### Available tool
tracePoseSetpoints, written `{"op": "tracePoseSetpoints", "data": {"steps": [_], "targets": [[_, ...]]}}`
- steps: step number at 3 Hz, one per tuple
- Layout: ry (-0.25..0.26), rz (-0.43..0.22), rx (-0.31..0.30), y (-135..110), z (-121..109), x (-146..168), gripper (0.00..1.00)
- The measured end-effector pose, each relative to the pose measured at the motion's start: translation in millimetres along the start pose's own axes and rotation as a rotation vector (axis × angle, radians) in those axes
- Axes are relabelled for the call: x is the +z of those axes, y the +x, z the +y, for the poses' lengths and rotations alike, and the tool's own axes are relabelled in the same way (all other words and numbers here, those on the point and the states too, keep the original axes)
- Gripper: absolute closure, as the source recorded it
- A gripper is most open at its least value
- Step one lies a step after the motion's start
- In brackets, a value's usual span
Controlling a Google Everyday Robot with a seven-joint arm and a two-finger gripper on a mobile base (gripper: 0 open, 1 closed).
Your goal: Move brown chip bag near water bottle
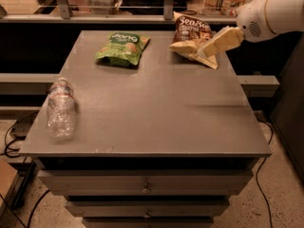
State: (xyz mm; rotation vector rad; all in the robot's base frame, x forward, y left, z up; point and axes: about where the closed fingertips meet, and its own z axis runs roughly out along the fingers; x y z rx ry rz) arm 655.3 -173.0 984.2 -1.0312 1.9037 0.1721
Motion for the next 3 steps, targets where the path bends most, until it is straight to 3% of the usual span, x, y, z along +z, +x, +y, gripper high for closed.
{"op": "tracePoseSetpoints", "data": {"steps": [1, 2, 3], "targets": [[0.000, 0.000, 0.000, 0.0, 0.0, 0.0, 0.00], [-0.008, -0.029, 0.067, 0.4, 4.0, 19.3, 0.00], [-0.016, -0.091, 0.158, -2.6, -3.3, 59.0, 0.00]]}}
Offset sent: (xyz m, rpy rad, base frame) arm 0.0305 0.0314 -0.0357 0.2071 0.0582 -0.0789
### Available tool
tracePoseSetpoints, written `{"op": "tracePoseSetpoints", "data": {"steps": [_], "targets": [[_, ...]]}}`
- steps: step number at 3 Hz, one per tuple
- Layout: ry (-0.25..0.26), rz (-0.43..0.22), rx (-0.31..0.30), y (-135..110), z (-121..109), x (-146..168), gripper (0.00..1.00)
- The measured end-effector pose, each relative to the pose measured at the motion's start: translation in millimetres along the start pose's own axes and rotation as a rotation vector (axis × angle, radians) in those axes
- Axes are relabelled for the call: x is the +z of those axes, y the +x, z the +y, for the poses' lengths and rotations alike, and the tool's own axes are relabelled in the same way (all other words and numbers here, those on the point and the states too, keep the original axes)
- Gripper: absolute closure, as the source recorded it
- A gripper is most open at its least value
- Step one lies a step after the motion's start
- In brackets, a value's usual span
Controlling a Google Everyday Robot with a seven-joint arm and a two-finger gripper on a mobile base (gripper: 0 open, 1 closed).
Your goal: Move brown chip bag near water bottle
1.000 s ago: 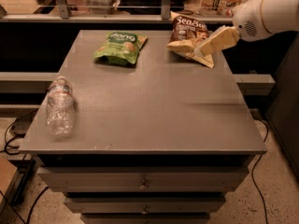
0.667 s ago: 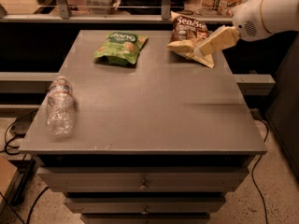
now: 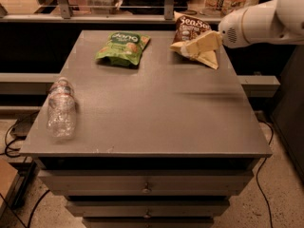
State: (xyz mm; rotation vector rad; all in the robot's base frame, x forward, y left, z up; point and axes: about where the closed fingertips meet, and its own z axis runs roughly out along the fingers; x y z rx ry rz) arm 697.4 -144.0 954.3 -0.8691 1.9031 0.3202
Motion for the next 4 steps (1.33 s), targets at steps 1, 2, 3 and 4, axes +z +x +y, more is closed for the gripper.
{"op": "tracePoseSetpoints", "data": {"steps": [1, 2, 3, 4], "targets": [[0.028, -0.044, 0.093, 8.6, -27.8, 53.7, 0.00], [0.047, -0.043, 0.155, 20.5, -45.7, 87.6, 0.00], [0.053, -0.036, 0.230, 35.5, -63.2, 116.6, 0.00], [0.054, -0.031, 0.280, 46.6, -74.3, 134.7, 0.16]]}}
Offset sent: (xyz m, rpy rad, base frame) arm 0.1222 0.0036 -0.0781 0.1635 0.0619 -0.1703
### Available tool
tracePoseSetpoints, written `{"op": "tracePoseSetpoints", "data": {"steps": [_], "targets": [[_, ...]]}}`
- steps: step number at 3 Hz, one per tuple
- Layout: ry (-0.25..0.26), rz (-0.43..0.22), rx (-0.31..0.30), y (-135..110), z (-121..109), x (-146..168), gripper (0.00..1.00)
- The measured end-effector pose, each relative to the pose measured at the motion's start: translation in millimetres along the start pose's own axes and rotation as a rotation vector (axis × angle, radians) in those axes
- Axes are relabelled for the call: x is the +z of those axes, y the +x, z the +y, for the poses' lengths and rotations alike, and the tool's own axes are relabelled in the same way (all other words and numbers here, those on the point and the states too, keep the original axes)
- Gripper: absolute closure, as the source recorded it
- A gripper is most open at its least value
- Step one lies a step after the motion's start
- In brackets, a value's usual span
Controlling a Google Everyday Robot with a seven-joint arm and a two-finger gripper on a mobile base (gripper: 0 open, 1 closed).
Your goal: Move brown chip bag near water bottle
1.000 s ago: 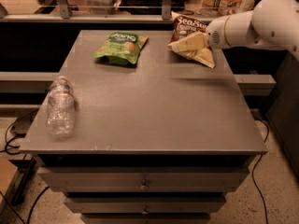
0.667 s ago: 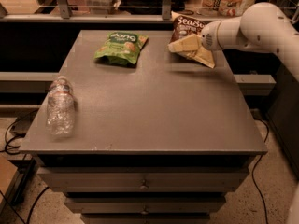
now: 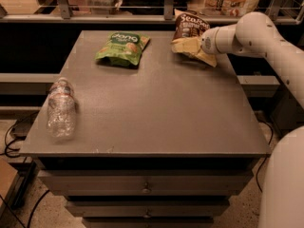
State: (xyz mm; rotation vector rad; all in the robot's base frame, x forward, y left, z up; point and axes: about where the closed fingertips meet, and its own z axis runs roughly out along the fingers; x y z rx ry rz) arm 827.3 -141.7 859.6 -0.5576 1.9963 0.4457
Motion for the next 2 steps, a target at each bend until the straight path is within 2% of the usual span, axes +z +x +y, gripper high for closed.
{"op": "tracePoseSetpoints", "data": {"steps": [1, 2], "targets": [[0.002, 0.000, 0.004, 0.0, -1.9, 2.1, 0.47], [0.002, 0.000, 0.004, -1.5, -1.8, 1.4, 0.69]]}}
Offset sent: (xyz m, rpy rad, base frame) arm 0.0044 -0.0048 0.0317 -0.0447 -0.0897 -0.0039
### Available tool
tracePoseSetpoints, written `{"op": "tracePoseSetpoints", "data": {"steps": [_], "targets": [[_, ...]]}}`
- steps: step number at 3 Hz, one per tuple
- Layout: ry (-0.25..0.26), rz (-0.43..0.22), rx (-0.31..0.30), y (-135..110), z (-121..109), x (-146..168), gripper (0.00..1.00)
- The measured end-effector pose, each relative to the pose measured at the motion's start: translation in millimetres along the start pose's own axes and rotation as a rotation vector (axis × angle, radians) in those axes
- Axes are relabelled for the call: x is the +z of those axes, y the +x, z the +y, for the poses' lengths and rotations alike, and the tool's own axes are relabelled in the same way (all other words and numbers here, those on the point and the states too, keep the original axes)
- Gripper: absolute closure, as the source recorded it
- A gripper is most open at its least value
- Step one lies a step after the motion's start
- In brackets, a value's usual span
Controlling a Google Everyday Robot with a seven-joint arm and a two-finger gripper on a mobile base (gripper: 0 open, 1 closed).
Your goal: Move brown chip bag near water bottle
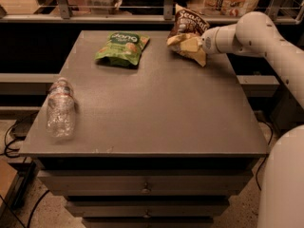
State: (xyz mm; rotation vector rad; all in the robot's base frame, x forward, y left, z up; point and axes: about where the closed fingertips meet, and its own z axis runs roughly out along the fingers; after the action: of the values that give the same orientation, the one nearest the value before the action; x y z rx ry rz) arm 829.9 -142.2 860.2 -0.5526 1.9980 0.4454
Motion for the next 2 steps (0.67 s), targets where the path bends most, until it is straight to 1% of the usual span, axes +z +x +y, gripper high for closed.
{"op": "tracePoseSetpoints", "data": {"steps": [1, 2], "targets": [[0.000, 0.000, 0.000, -1.6, 0.2, -0.8, 0.94], [0.000, 0.000, 0.000, -1.9, 0.2, -1.0, 1.00]]}}
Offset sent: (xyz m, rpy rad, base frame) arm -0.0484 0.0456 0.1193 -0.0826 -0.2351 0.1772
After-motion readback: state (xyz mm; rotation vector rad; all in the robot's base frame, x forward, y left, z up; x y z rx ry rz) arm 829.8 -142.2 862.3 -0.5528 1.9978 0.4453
